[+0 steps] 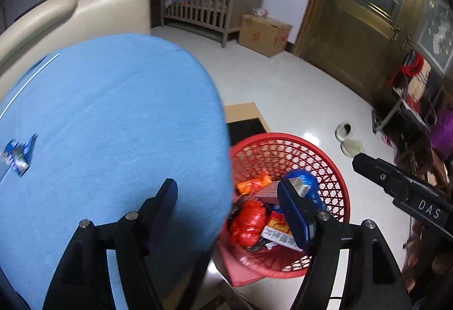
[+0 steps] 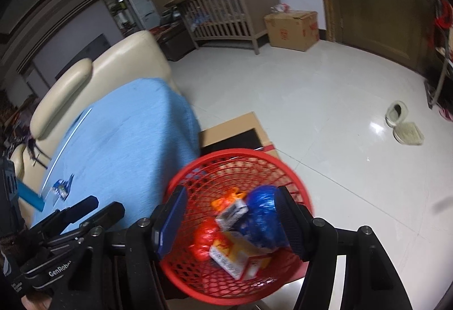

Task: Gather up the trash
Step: 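Return to the table and grasp the blue crumpled snack wrapper with the right tool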

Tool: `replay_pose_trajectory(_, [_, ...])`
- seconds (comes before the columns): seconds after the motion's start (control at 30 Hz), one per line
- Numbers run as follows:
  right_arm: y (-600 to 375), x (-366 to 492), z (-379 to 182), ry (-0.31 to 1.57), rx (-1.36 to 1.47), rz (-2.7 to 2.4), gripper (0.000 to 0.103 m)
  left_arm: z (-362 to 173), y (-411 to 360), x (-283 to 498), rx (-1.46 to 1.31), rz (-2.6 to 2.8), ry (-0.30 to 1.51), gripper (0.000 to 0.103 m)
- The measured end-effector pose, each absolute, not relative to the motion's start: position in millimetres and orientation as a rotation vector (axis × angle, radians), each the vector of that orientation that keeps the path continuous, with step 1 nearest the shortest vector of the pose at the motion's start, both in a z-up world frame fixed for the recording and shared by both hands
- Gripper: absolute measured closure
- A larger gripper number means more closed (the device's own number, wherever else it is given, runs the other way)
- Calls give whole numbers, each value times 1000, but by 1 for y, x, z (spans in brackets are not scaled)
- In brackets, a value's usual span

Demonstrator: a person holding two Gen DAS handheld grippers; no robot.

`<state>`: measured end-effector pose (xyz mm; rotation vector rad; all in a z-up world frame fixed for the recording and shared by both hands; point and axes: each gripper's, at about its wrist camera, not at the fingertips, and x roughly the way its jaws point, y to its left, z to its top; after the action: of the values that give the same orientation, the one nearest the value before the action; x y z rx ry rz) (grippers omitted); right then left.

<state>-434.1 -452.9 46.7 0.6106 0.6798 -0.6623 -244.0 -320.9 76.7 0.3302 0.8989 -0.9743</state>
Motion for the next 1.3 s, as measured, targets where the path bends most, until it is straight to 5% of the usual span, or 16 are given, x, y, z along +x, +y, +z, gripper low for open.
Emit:
replay_pose_trajectory(0.47, [-372, -342, 47, 816, 432, -466, 34, 62, -194, -168, 128, -720, 926, 29])
replay_pose_trajectory(0.87, [-277, -174, 24, 948, 284, -129, 34, 40, -47, -94, -29, -329, 951, 29])
replay_pose_trajectory(1.3, [-184, -18, 4, 960, 83, 44, 34, 31, -2, -52, -84, -204, 978, 29])
